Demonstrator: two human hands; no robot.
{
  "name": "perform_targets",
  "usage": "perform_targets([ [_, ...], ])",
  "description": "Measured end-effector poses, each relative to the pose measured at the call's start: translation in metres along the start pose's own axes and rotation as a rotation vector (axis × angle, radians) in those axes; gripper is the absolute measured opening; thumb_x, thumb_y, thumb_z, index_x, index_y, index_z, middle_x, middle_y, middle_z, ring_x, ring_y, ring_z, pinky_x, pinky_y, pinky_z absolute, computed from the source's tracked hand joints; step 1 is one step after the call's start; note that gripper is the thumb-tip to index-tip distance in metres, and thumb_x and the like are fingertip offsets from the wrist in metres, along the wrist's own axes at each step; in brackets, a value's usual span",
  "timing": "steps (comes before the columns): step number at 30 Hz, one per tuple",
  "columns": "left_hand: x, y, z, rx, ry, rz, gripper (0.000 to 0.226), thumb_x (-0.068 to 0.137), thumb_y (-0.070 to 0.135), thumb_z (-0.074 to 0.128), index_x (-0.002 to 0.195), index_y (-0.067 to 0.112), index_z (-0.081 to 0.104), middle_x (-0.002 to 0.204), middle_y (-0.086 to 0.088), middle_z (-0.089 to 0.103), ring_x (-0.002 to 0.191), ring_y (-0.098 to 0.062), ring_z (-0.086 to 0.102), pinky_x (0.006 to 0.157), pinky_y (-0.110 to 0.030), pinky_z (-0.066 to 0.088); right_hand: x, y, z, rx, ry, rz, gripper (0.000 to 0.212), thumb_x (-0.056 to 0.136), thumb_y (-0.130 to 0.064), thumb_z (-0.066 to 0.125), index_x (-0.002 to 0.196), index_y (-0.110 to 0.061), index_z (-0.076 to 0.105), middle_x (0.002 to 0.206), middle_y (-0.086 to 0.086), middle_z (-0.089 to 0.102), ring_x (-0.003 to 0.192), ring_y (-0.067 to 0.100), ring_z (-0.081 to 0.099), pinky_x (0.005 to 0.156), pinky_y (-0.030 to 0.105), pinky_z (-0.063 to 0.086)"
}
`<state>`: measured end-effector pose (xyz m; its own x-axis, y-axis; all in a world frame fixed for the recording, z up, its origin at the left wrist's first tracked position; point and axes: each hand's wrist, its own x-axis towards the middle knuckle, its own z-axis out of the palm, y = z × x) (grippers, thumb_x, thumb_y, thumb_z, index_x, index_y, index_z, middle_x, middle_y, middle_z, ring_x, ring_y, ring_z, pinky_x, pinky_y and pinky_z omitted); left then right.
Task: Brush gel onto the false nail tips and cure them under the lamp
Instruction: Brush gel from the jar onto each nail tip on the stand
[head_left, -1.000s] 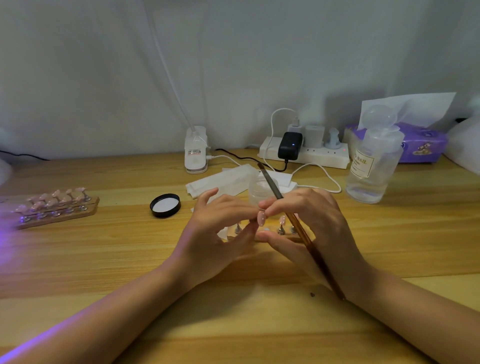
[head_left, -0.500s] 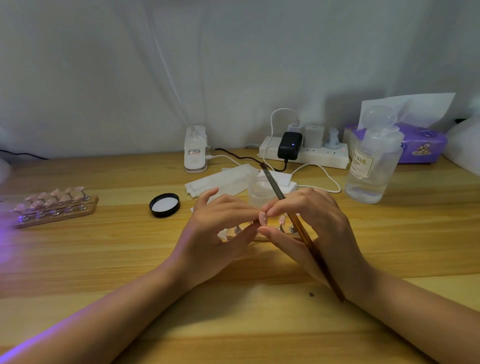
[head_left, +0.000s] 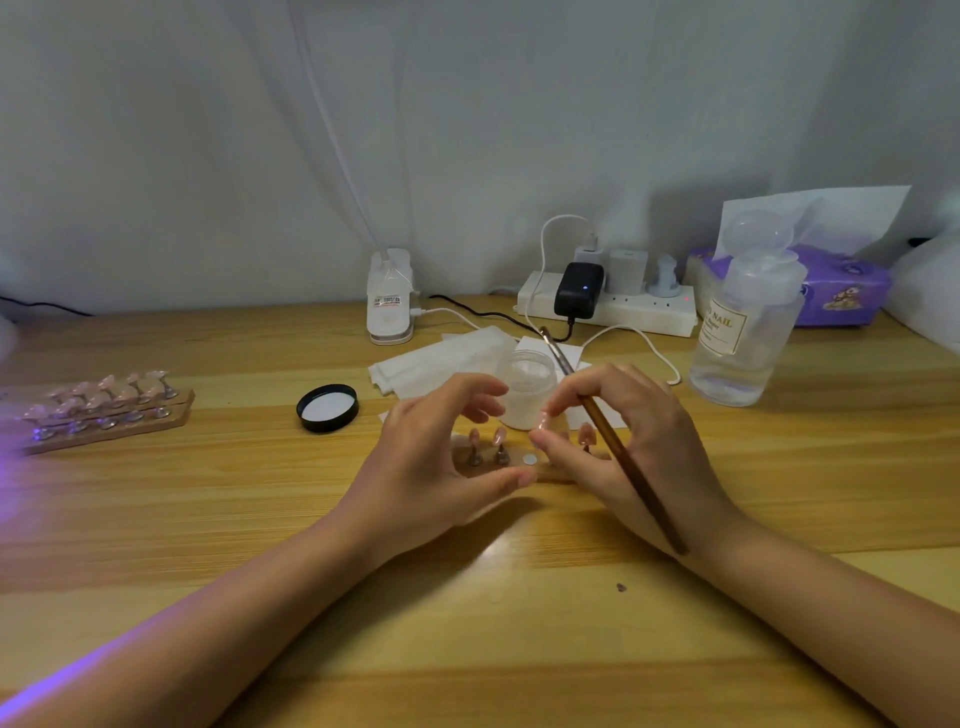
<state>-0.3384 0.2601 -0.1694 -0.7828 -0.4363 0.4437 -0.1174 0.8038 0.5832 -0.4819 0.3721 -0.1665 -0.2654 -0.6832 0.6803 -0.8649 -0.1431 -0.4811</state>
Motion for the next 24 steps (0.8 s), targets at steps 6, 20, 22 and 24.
perform_targets([
  [6, 0.002, -0.003, 0.001, -0.016, -0.077, -0.024, 0.049, 0.068, 0.049, 0.067, 0.110, 0.035, 0.047, 0.094, 0.015, 0.063, 0.097, -0.004, 0.058, 0.094, -0.040, 0.042, 0.001, 0.003, 0.002, -0.074, -0.078, -0.008, 0.020, 0.072, -0.037, 0.065, 0.085, -0.022, 0.061, 0.082, -0.022, 0.051, 0.086, -0.002, 0.045, 0.086, 0.015, 0.029],
  [20, 0.000, -0.007, 0.001, -0.016, -0.046, -0.053, 0.040, 0.068, 0.047, 0.066, 0.103, 0.043, 0.047, 0.087, 0.017, 0.060, 0.092, -0.005, 0.057, 0.085, -0.027, 0.043, -0.002, 0.008, -0.009, -0.184, -0.128, -0.004, 0.035, 0.069, -0.043, 0.075, 0.092, -0.020, 0.063, 0.091, -0.007, 0.064, 0.090, 0.011, 0.055, 0.087, 0.030, 0.031],
  [22, 0.000, -0.008, 0.001, -0.011, -0.045, -0.054, 0.039, 0.070, 0.042, 0.069, 0.102, 0.043, 0.046, 0.087, 0.019, 0.059, 0.091, -0.004, 0.057, 0.084, -0.029, 0.043, -0.001, 0.010, -0.010, -0.212, -0.142, -0.020, 0.033, 0.071, -0.047, 0.066, 0.091, -0.021, 0.062, 0.089, -0.007, 0.064, 0.090, 0.008, 0.053, 0.089, 0.026, 0.028],
  [24, 0.001, -0.007, 0.001, -0.004, -0.040, -0.052, 0.042, 0.072, 0.036, 0.073, 0.104, 0.042, 0.047, 0.086, 0.018, 0.059, 0.090, -0.006, 0.056, 0.085, -0.032, 0.043, -0.002, 0.010, -0.010, -0.218, -0.150, -0.047, 0.033, 0.074, -0.049, 0.057, 0.091, -0.022, 0.061, 0.086, -0.009, 0.062, 0.087, 0.003, 0.049, 0.091, 0.021, 0.025],
])
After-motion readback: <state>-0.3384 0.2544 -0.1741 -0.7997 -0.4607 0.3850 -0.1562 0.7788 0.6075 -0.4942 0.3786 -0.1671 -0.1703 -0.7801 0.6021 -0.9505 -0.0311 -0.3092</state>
